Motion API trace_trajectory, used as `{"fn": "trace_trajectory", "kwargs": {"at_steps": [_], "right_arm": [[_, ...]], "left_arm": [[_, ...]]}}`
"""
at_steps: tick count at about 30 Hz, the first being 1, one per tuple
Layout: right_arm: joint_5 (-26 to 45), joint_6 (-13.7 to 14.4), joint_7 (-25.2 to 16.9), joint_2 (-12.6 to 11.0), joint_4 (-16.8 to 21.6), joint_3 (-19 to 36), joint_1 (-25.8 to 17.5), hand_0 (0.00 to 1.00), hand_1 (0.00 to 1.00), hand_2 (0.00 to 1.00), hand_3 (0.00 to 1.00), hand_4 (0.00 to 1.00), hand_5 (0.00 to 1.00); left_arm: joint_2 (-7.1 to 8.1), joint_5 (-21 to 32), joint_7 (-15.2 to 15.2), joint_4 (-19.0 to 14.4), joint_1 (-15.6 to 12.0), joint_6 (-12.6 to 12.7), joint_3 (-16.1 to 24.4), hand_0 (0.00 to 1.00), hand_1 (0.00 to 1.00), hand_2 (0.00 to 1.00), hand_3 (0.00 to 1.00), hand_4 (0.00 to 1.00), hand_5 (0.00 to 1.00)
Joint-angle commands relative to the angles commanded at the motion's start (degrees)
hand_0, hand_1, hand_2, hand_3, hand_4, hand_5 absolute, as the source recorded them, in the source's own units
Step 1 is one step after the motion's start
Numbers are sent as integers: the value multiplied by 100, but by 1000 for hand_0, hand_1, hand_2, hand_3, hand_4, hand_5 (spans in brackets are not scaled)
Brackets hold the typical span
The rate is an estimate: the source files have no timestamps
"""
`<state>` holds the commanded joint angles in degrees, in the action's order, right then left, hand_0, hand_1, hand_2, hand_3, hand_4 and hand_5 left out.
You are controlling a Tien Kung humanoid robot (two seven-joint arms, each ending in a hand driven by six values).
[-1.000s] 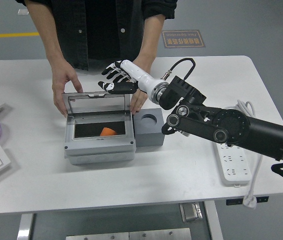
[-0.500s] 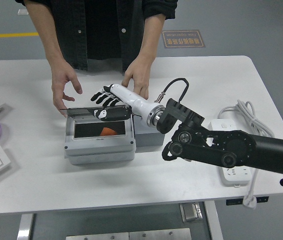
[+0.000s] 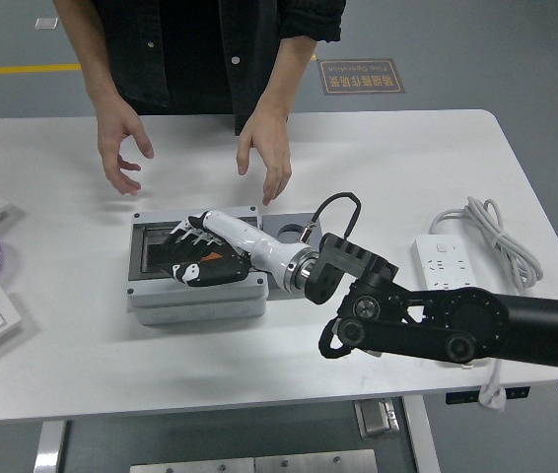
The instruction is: Pick up the cylinder from the cube,place it in the box,flap close box
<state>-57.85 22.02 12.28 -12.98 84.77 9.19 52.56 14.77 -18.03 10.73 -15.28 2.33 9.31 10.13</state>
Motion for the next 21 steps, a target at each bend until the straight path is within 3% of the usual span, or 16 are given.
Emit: {"fn": "trace_trajectory", "kwargs": {"at_steps": [7, 14, 21], "right_arm": [[-194, 30, -23, -343, 312, 684, -256, 674, 647, 678, 676, 688, 406], [-623, 73, -100, -931, 1049, 1759, -912, 672, 648, 677, 676, 685, 402], [-515, 189, -459, -1124, 951, 2845, -1687, 676, 645, 675, 674, 678, 398]], "left_arm": [[-5, 126, -2, 9, -52, 10, -94, 586, 575, 551, 617, 694, 253], [-14, 188, 3, 4, -128, 15, -145, 585, 575, 551, 617, 693, 251], [-8, 241, 20, -13, -157, 4, -263, 585, 575, 552, 617, 694, 251]]}}
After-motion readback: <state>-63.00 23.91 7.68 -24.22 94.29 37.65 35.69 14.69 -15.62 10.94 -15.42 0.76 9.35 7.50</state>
